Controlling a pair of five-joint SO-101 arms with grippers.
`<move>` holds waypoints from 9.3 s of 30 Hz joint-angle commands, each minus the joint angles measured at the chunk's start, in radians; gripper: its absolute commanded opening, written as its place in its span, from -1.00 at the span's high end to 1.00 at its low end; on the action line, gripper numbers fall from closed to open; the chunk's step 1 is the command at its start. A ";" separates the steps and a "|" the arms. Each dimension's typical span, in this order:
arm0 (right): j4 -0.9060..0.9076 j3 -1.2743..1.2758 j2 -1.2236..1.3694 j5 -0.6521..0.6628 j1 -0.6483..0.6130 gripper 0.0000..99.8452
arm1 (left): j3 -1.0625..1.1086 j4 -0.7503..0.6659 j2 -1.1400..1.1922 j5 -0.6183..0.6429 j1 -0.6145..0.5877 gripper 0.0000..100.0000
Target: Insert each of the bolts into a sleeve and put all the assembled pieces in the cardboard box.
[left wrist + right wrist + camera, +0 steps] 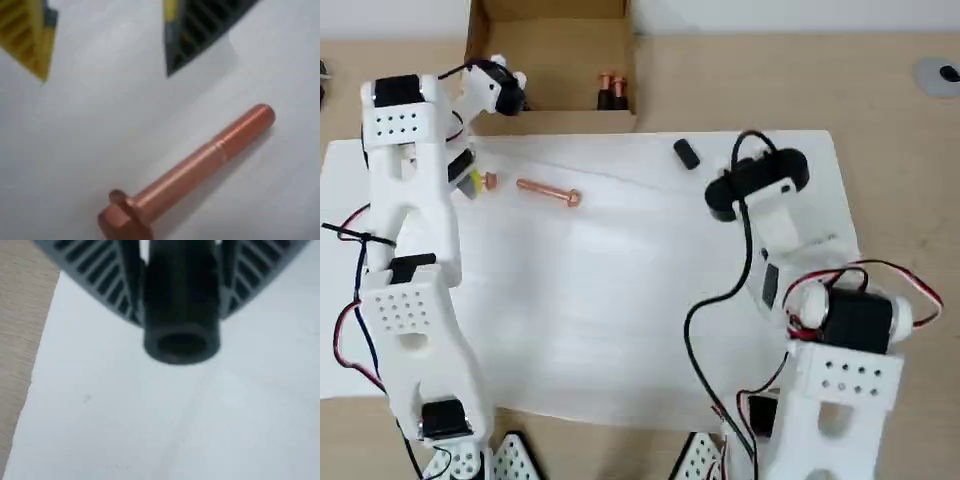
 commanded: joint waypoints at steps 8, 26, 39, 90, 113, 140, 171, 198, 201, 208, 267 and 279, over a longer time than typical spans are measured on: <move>-0.023 0.002 -0.025 0.015 -0.005 0.98 | -0.032 -0.003 0.047 0.057 -0.006 0.66; -0.189 0.185 -0.028 0.167 -0.005 0.98 | -0.267 -0.226 0.110 -0.508 0.123 0.67; -0.221 0.200 -0.024 0.203 -0.005 0.98 | -0.278 -0.249 0.185 -0.146 0.072 0.67; -0.255 0.321 -0.027 0.216 -0.005 0.98 | -0.175 0.055 -0.016 -0.776 0.041 0.28; -0.235 0.321 -0.027 0.250 -0.005 0.98 | -0.431 0.020 0.275 -0.795 0.034 0.28; -0.213 0.314 -0.022 0.273 -0.005 0.98 | -0.594 0.025 0.427 -0.684 -0.005 0.76; -0.101 0.140 0.116 0.279 -0.007 0.98 | -0.614 -0.049 0.661 -0.683 0.058 0.97; -0.100 0.024 0.206 0.279 -0.013 0.98 | -0.895 0.048 0.343 0.011 0.000 0.97; -0.100 0.016 0.206 0.279 -0.013 0.98 | -0.891 0.054 0.272 0.199 -0.021 0.97; -0.167 -0.097 0.206 0.210 -0.013 0.98 | -0.890 0.055 0.113 1.181 -0.133 0.98; -0.896 0.776 -0.984 -0.261 -0.012 0.98 | 1.530 -0.370 -2.026 1.461 0.354 0.98; -1.240 1.113 -0.954 -0.262 -0.200 0.98 | 1.844 -0.609 -2.462 1.461 0.365 0.98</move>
